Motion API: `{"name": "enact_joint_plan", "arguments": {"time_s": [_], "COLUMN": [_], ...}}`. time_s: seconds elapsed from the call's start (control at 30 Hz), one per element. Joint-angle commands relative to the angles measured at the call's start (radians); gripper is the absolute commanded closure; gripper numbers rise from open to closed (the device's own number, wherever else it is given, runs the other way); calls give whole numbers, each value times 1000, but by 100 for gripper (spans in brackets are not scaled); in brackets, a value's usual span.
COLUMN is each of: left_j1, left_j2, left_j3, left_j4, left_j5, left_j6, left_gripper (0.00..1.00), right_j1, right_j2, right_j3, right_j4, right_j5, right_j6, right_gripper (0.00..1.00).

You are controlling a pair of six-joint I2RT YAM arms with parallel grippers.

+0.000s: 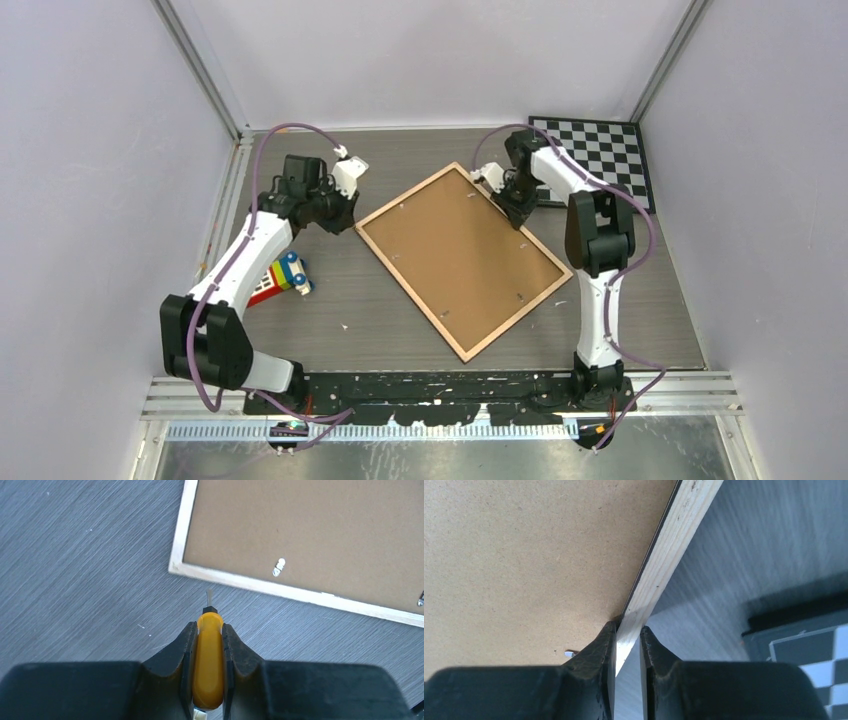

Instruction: Take the photo out of the frame

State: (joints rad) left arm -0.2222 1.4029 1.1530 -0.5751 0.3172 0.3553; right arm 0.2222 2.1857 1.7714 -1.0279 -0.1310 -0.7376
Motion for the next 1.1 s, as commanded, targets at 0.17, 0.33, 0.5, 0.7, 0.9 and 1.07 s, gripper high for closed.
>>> {"name": "enact_joint_plan", "arguments": {"time_s": [0.17, 0.33, 0.5, 0.7, 0.9, 1.07], "left_j1": [40, 46, 41, -4, -40, -69], "left_j2": [-35, -47, -47, -62, -69, -58], "left_j3": [7, -11, -6, -46, -72, -96], "left_j4": [3, -3, -75, -118, -95, -90], "left_j5": [60, 73, 178, 149, 56, -10], "left_j6": [-94, -86, 20, 227, 359, 444], "left_gripper": [100, 100, 100, 100, 100, 100], "right_j1": [120, 148, 163, 207, 222, 225], "right_j2": [77, 107, 123, 126, 112, 90], "right_j3": [168, 212, 271, 282, 251, 198], "right_j4": [-37, -6, 45, 138, 185, 197], "right_j5": [-84, -61, -68, -75, -82, -82], "right_j6": [-368, -455, -491, -456, -392, -362], "right_gripper": [98, 97, 98, 98, 97, 96]}}
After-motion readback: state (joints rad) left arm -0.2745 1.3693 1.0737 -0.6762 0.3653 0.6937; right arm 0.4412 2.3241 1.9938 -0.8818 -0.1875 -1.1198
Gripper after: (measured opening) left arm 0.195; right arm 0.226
